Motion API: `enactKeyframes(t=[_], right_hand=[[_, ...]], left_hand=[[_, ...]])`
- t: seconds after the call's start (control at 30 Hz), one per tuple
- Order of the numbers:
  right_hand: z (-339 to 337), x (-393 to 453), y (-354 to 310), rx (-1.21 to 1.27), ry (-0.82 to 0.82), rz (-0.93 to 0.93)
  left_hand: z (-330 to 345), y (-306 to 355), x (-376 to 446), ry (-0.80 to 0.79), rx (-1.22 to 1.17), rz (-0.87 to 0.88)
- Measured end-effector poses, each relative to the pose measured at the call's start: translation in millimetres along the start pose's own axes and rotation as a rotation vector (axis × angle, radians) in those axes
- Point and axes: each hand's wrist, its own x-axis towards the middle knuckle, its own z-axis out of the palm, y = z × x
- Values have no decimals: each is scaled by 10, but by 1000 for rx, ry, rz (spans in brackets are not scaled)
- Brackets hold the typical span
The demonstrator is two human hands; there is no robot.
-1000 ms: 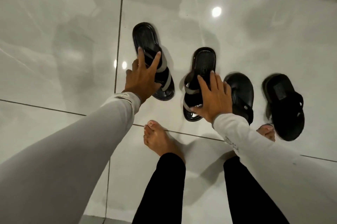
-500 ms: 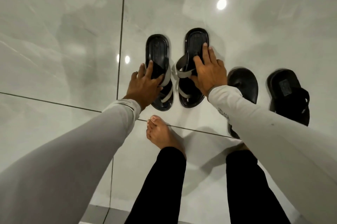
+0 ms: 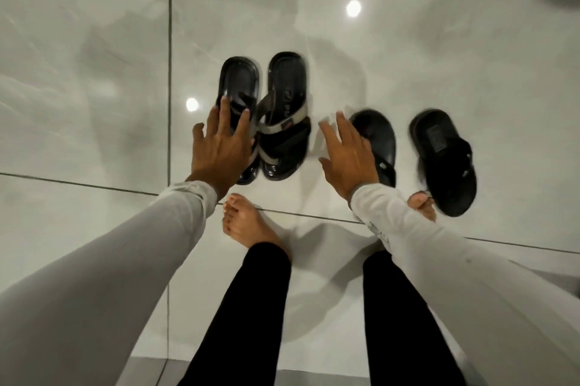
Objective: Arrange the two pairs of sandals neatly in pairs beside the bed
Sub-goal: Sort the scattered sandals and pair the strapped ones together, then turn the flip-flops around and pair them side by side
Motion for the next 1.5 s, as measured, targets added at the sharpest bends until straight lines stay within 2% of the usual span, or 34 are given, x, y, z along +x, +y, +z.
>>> enactKeyframes(t=[0.1, 0.2, 0.27, 0.37, 0.47, 0.53, 0.57, 0.7, 0.8, 0.9, 1.0, 1.1, 1.3, 1.5], right_hand=[[-134, -295, 564, -61, -13, 96], [-269, -437, 1181, -160, -23, 225], [-315, -493, 1578, -144, -17, 345], [-335, -543, 1998, 194, 53, 652], [-273, -533, 2231, 587, 87, 960], [-183, -522, 2300, 708, 96, 993], [-142, -525, 2324, 744, 102, 984], [-27, -527, 2370, 789, 162, 944], [-11, -547, 2401, 772, 175, 954], [13, -544, 2413, 766, 180, 983], [62, -528, 2429, 744, 192, 1009], [107, -529, 2447, 685, 183, 1021], [133, -586, 2464, 587, 128, 1003], [119, -661, 2677, 544, 66, 1045]], left_hand=[[-53, 476, -110, 100, -33, 35], [-46, 1102, -92, 68, -116, 104], [37, 1546, -36, 48, -130, 157], [178, 2073, 99, 84, -59, 278], [291, 2480, 218, 121, 113, 572], [347, 2615, 290, 77, 261, 704], [362, 2662, 329, 49, 318, 717], [318, 2656, 507, -69, 437, 664], [196, 2511, 621, -76, 545, 690], [101, 2346, 691, -85, 588, 624], [84, 2194, 753, -90, 531, 495], [106, 2041, 785, -52, 370, 334], [134, 2035, 767, 122, -2, -25], [171, 2317, 804, 119, -295, -266]])
